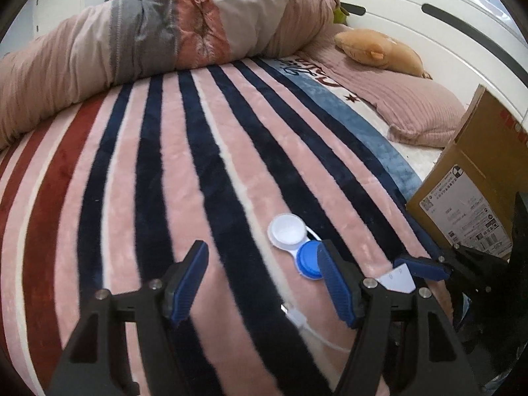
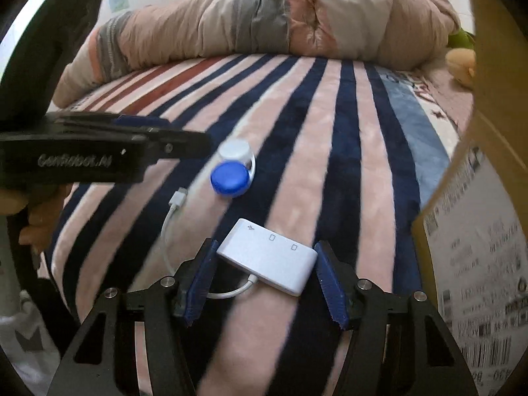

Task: Organize rigid objects
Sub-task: 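Grasp the white-and-blue lens case with the left tool while the right tool grasps the white USB adapter, then carry the lens case and USB adapter into the box and open both tools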

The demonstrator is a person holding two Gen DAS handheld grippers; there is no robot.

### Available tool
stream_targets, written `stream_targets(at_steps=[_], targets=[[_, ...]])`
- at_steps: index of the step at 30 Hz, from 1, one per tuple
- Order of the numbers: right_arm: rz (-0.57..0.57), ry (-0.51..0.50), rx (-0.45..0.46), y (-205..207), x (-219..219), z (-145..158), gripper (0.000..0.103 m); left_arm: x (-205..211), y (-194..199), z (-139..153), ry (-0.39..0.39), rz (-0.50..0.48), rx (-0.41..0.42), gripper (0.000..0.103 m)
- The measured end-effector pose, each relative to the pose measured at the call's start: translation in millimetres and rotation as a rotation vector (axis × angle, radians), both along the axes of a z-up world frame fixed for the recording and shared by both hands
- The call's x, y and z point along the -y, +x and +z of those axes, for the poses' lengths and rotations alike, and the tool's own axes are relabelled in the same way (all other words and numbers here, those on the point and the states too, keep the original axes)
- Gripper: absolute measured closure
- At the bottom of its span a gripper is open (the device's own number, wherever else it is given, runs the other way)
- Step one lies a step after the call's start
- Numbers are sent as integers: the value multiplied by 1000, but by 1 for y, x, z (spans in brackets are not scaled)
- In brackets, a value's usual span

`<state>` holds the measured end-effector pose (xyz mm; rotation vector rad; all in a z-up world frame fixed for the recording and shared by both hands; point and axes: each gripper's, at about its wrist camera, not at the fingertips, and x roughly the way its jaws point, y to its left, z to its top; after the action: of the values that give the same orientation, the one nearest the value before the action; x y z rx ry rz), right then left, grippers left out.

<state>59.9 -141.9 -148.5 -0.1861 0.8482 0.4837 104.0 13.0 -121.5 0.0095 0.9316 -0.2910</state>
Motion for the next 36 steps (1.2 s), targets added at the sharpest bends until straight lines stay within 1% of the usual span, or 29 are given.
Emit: stream_targets(at_steps=[5, 9, 13, 15, 21, 22, 23, 25, 29, 32, 36], targets=[[10, 22, 21, -5, 9, -4, 46, 16, 9, -14, 26, -32, -26, 38], [16, 55, 14, -4, 16, -6, 46, 26, 15, -23, 10, -72, -37, 38], [26, 54, 24, -3, 13, -7, 46, 34, 16, -27, 21, -97, -36, 43], [29, 59, 24, -4, 13, -7, 46, 38, 16, -28, 39, -92, -25, 43], [32, 65, 21, -3, 15, -7, 46, 40, 19, -26, 19, -74, -1, 43], [32, 66, 20, -3, 14, -7, 46, 40, 21, -28, 24, -63, -6, 44], [31, 66, 20, -3, 15, -8, 46, 39, 22, -29, 29, -49, -11, 54], [29, 64, 20, -2, 14, -7, 46, 40, 24, -31, 66, -20, -5, 67], [23, 56, 20, -3, 13, -7, 46, 37, 21, -28, 55, -13, 0, 71], [24, 30, 27, -6, 9, -4, 47, 28, 15, -23, 39, -1, 9, 73], [22, 23, 37, -13, 5, 4, 47, 14, 1, -10, 24, 16, 39, 73]])
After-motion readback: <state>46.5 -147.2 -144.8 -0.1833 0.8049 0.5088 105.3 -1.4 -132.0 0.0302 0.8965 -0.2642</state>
